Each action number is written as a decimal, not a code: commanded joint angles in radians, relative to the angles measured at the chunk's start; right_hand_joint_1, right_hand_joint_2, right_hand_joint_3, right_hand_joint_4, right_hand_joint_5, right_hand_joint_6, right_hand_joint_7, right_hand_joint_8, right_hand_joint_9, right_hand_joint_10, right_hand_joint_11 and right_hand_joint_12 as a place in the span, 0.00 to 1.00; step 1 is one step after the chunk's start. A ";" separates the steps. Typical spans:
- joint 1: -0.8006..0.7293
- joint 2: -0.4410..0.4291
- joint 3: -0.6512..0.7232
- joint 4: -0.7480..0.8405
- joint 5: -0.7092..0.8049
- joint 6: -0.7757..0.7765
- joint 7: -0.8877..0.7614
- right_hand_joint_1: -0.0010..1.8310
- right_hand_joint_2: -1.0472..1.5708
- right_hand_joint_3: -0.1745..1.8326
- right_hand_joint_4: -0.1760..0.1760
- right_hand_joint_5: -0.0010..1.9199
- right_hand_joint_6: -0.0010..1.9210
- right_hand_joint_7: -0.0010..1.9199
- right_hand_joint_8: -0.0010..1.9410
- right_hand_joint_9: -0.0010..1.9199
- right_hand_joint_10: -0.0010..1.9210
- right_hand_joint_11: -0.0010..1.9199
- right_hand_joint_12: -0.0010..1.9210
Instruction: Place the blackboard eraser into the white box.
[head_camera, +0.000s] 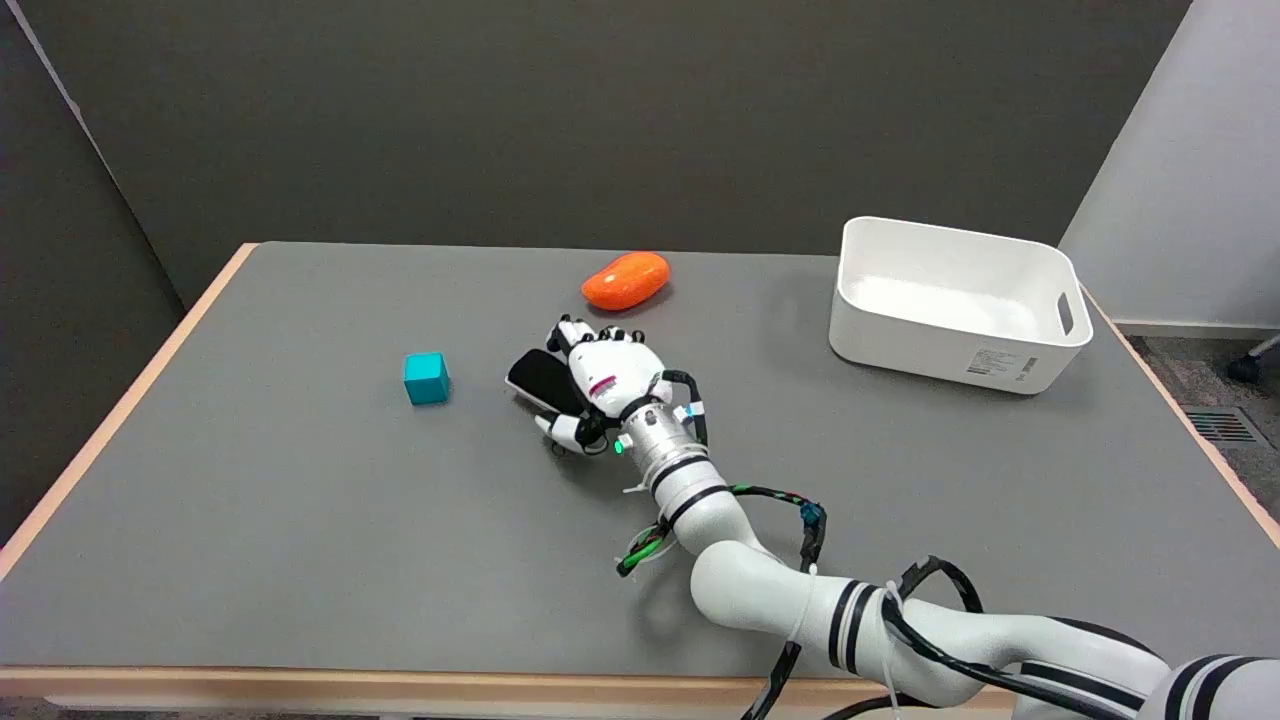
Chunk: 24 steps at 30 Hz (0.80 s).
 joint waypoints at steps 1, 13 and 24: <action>-0.009 0.095 0.100 0.160 -0.091 0.067 -0.006 0.65 0.89 0.26 0.00 0.08 0.52 0.21 1.00 0.31 1.00 0.17 1.00; -0.029 0.338 0.316 0.370 -0.106 0.156 -0.030 0.65 0.89 0.27 0.00 0.09 0.55 0.21 1.00 0.32 1.00 0.17 1.00; -0.200 0.595 0.577 0.476 0.035 0.240 -0.030 0.66 0.88 0.29 0.00 0.09 0.58 0.22 1.00 0.33 1.00 0.18 1.00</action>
